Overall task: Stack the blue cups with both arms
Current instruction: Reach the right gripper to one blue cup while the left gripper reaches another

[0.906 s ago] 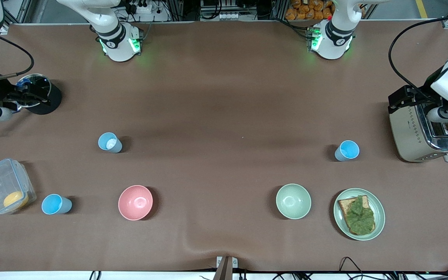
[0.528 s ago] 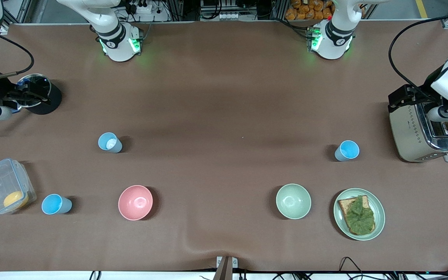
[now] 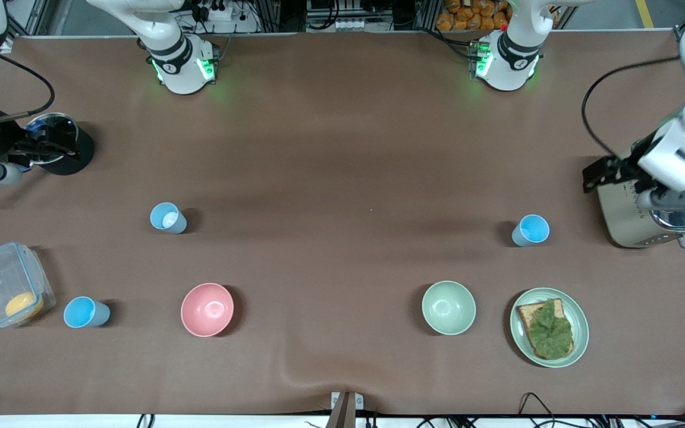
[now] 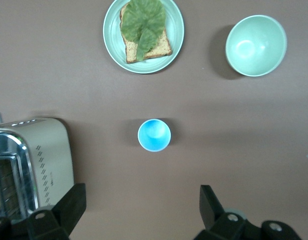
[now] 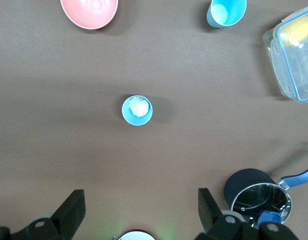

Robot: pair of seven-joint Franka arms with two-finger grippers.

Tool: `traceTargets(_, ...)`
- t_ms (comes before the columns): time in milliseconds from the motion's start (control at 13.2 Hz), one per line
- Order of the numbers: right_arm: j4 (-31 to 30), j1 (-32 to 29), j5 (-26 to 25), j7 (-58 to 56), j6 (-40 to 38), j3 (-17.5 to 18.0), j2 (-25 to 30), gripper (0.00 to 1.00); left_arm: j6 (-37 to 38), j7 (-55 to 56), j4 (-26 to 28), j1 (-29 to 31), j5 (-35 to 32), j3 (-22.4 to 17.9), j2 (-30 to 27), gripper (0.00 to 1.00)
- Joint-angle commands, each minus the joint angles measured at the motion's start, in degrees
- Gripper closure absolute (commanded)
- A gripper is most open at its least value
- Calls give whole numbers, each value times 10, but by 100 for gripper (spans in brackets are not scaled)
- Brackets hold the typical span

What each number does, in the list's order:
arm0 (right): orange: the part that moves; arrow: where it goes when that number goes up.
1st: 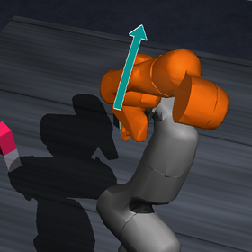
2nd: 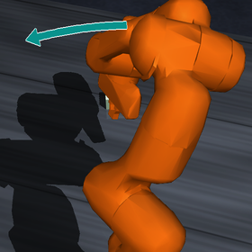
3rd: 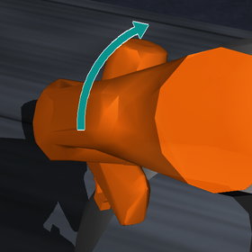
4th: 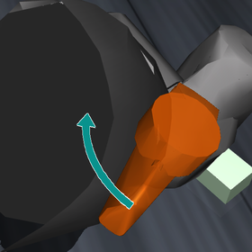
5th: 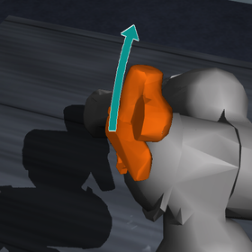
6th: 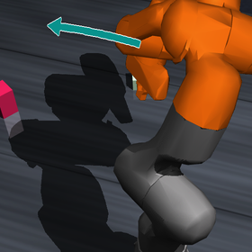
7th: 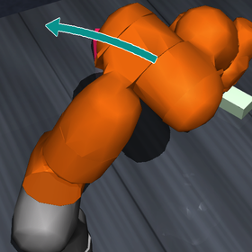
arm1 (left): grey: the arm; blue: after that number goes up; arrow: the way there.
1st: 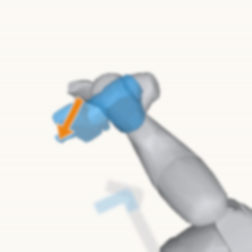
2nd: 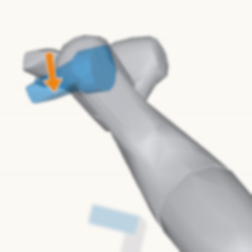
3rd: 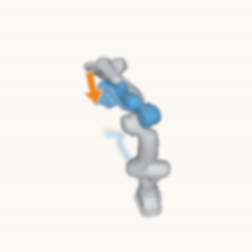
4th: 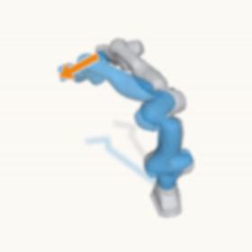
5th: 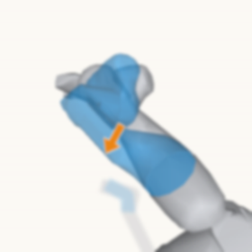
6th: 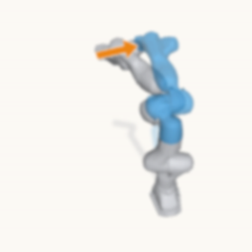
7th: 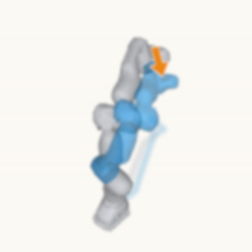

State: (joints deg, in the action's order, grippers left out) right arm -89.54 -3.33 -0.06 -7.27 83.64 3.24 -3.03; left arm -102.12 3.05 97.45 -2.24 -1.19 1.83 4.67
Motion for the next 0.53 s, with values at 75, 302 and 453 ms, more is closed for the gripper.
traceTargets(75, -7, -4, 8, 8, 3, 3, 7, 0, -142, -2, 133, 14, -21, 1, -10, 0)
traceTargets(302, -7, -4, 8, 8, 2, 3, 8, 0, -277, -2, 235, 15, -23, 2, -2, 0)
traceTargets(453, -16, -5, 8, 8, 5, 3, 3, 0, -288, -2, 237, 18, -23, 1, 31, 0)
